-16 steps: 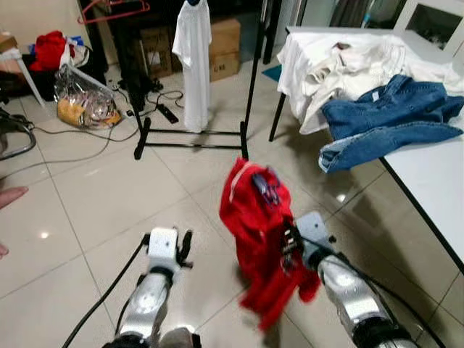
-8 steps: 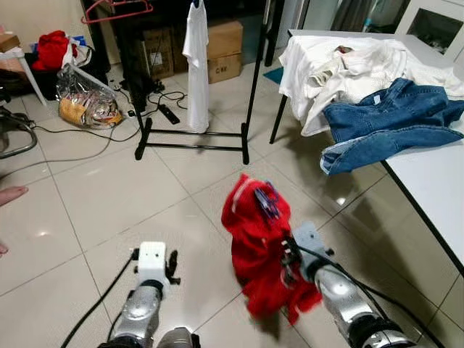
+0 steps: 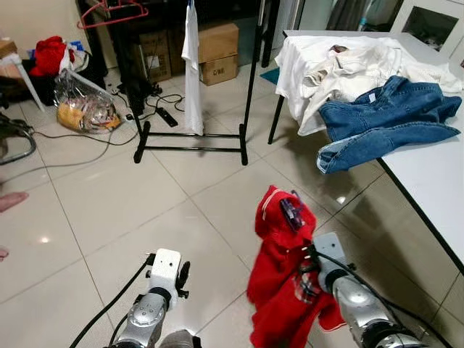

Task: Hang hanger

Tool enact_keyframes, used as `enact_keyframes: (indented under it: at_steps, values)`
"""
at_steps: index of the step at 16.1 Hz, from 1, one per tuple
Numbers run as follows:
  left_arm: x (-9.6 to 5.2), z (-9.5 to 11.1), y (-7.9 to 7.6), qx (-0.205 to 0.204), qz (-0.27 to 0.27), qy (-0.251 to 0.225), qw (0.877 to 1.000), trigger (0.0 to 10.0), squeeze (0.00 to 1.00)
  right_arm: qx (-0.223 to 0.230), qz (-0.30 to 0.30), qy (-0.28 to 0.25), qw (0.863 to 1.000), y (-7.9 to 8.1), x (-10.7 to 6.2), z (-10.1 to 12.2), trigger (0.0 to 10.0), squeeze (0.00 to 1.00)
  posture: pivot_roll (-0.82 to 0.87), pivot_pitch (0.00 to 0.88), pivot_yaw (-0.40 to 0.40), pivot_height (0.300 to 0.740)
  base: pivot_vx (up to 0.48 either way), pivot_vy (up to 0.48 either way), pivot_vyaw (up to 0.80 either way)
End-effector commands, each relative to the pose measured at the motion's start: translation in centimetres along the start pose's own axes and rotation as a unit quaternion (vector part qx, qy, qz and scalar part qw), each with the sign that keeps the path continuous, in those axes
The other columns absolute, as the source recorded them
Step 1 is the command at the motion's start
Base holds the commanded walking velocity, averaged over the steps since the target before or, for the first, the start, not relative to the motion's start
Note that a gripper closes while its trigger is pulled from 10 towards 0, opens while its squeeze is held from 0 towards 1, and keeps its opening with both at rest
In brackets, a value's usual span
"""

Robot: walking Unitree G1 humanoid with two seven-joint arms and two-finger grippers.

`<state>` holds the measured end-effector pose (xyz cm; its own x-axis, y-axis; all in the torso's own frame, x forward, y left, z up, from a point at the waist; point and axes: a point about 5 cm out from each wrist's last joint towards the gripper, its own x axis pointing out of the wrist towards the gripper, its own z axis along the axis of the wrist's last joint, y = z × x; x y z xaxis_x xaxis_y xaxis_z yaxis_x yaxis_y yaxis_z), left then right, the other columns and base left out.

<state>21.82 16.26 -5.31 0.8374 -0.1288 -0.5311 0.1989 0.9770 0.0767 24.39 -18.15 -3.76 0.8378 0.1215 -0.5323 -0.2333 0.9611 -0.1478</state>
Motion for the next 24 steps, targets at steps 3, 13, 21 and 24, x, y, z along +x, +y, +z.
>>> enact_keyframes:
  at_steps: [3, 13, 21, 24]
  values:
    - [0.1, 0.0, -0.1, -0.003, -0.004, 0.006, 1.0, 10.0, 0.0, -0.005, 0.008, -0.018, 1.0, 0.7, -0.1, 0.0, 10.0, 0.0, 0.11, 0.0, 0.009, 0.74, 0.0, 0.0, 0.0]
    - [-0.2, -0.6, 0.0, 0.007, 0.011, 0.015, 1.0, 10.0, 0.0, -0.026, 0.038, -0.025, 0.999, 1.8, 0.1, 0.4, 10.0, 0.0, 0.15, 0.0, -0.041, 0.74, 0.0, 0.0, 0.0]
    - [-0.4, -1.1, 0.1, 0.012, 0.02, 0.033, 0.999, 10.0, 0.0, -0.025, 0.023, -0.015, 0.999, 1.2, -0.2, -0.1, 10.0, 0.0, 0.13, 0.008, -0.044, 0.74, 0.0, 0.0, 0.0]
    - [-0.4, -1.3, -0.1, 0.017, 0.016, 0.039, 0.999, 10.0, 0.0, -0.033, 0.025, -0.004, 0.999, 1.2, -0.2, -0.5, 10.0, 0.0, 0.13, 0.001, -0.048, 0.74, 0.0, 0.0, 0.0]
